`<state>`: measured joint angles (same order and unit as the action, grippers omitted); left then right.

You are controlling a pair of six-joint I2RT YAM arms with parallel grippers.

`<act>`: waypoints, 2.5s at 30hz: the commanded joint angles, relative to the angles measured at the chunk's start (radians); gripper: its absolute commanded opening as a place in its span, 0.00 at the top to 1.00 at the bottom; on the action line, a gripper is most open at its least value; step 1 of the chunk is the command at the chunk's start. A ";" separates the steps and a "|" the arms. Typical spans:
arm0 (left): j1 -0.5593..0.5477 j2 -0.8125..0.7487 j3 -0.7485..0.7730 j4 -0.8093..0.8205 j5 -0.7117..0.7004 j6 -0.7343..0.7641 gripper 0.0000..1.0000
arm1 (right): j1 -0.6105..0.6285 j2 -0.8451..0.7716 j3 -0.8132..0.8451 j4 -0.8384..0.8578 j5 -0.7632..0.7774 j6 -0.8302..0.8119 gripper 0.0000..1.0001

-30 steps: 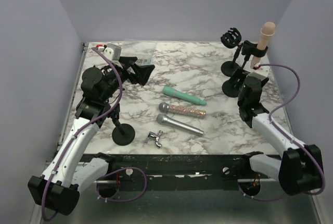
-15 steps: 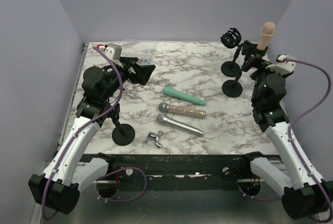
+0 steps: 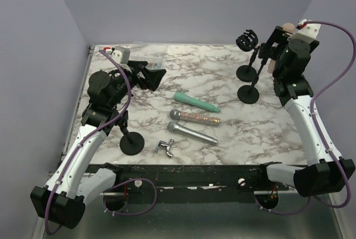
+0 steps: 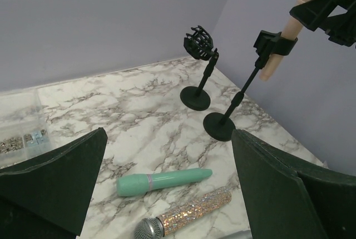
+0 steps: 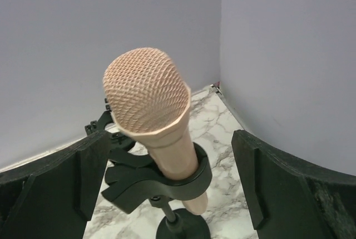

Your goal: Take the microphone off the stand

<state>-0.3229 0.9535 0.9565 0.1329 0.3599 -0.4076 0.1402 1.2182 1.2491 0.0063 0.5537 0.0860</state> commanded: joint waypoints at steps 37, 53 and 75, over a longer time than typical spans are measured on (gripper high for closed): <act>-0.303 0.384 0.111 0.346 0.190 0.058 0.01 | -0.101 0.183 0.108 -0.020 -0.332 -0.167 0.69; -0.454 0.955 0.770 0.278 0.186 0.135 0.01 | -0.112 0.117 0.104 -0.122 -0.472 -0.109 0.93; -0.489 1.378 1.298 0.131 0.202 0.167 0.03 | -0.111 0.035 0.012 -0.122 -0.585 -0.122 0.96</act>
<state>-0.8013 2.2959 2.2047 0.2867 0.5404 -0.2539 0.0307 1.2789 1.2659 -0.1139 0.0341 -0.0467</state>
